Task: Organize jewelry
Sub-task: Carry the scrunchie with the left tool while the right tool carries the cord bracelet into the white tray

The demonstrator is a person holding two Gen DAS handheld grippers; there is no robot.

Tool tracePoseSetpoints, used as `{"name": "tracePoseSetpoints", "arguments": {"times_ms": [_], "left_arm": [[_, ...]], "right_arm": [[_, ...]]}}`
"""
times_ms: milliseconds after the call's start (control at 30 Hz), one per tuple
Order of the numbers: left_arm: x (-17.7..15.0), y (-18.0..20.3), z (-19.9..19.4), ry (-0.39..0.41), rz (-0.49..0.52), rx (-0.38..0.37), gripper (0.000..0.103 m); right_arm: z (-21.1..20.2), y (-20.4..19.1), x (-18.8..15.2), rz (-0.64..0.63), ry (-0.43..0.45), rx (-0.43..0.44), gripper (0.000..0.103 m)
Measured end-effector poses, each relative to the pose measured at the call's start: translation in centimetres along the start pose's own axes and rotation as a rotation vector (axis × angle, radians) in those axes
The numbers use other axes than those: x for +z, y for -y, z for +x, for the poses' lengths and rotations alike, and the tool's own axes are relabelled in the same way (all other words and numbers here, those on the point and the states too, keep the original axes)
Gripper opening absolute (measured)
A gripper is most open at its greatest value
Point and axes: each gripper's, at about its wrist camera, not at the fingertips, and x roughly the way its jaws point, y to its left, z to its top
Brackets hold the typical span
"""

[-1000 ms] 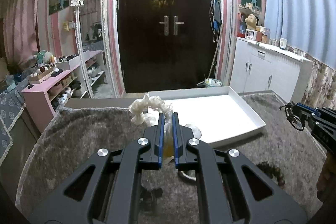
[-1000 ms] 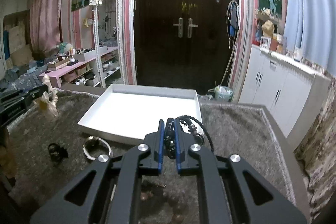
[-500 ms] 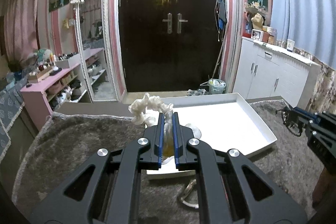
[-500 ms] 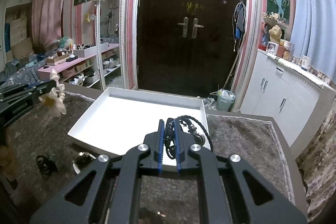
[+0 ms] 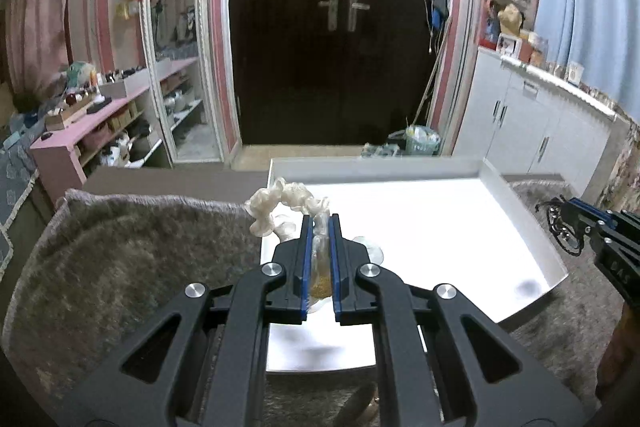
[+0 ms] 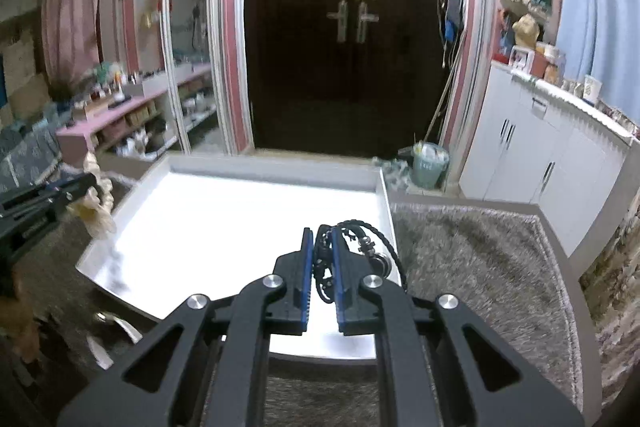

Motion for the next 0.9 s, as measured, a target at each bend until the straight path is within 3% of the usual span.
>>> {"name": "tracePoseSetpoints", "arguments": {"times_ms": [233,433,567,900], "left_arm": [[-1.1,-0.1,3.5,-0.097,0.018,-0.003,0.006],[-1.4,0.2,5.1,-0.168,0.042,-0.003,0.007],[-2.0,1.0,6.6,-0.232,0.079,0.04,0.008],[-2.3,2.2,7.9,-0.279,0.117,0.058,0.013]], "right_arm": [[4.6,-0.7,-1.9,-0.034,-0.132,-0.003,0.008],[6.0,-1.2,-2.7,-0.056,-0.194,-0.014,0.008],[6.3,-1.2,-3.0,-0.055,-0.22,-0.004,0.008],[6.8,-1.3,-3.2,-0.05,-0.253,0.018,0.008]]}}
